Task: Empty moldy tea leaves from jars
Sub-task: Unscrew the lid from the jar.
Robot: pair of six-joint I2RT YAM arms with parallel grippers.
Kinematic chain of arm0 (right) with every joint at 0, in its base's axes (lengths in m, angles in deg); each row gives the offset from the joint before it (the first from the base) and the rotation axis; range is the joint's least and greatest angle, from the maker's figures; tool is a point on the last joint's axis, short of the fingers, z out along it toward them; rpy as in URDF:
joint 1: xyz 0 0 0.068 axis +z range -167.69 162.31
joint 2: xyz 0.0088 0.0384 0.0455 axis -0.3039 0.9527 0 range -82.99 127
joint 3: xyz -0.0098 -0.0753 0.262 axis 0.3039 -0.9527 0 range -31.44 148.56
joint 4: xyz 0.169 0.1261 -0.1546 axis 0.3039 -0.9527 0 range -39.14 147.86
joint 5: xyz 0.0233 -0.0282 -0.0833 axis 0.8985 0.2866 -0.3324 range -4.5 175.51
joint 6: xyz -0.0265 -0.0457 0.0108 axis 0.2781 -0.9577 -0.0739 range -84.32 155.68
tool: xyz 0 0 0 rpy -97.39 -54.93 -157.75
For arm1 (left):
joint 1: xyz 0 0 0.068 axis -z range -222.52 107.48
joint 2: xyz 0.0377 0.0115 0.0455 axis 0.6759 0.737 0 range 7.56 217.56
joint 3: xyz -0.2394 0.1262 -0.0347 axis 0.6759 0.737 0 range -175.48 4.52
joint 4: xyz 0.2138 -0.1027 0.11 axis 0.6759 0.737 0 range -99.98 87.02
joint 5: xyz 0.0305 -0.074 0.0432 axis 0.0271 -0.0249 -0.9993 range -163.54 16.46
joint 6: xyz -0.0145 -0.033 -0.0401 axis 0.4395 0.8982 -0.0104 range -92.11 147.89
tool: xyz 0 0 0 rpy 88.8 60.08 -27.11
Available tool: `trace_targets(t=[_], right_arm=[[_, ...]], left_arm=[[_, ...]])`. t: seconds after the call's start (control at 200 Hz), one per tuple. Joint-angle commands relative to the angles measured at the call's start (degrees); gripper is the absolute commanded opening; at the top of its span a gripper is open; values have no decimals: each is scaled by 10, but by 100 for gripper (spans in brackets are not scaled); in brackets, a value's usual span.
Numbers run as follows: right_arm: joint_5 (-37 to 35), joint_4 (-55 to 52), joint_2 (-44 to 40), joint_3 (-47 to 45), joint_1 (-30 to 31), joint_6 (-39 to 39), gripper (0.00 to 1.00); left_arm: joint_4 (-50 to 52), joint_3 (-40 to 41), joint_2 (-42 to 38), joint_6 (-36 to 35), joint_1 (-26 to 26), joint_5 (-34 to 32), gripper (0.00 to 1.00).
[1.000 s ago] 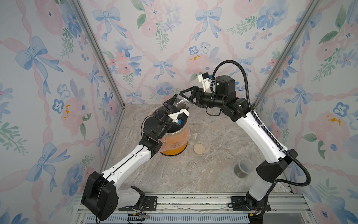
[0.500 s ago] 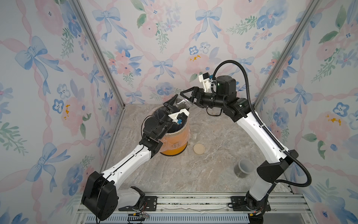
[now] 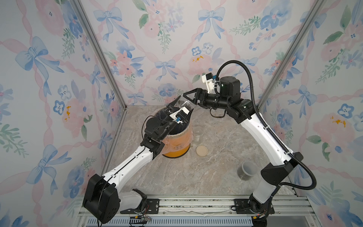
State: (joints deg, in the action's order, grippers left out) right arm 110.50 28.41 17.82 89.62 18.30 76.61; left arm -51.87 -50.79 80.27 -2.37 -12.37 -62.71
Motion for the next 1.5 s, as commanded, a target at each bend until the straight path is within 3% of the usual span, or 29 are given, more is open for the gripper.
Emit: trace_targets(t=[0.0, 1.12, 1.495], right_arm=[[52, -1, -14, 19, 2, -56, 82], [177, 110, -17, -30, -21, -98, 83], [224, 155, -22, -54, -34, -99, 83]], left_arm=[[-8, -29, -11, 112, -8, 19, 46], [-8, -8, -58, 383, -58, 107, 44], [-7, -24, -43, 462, -82, 175, 42]])
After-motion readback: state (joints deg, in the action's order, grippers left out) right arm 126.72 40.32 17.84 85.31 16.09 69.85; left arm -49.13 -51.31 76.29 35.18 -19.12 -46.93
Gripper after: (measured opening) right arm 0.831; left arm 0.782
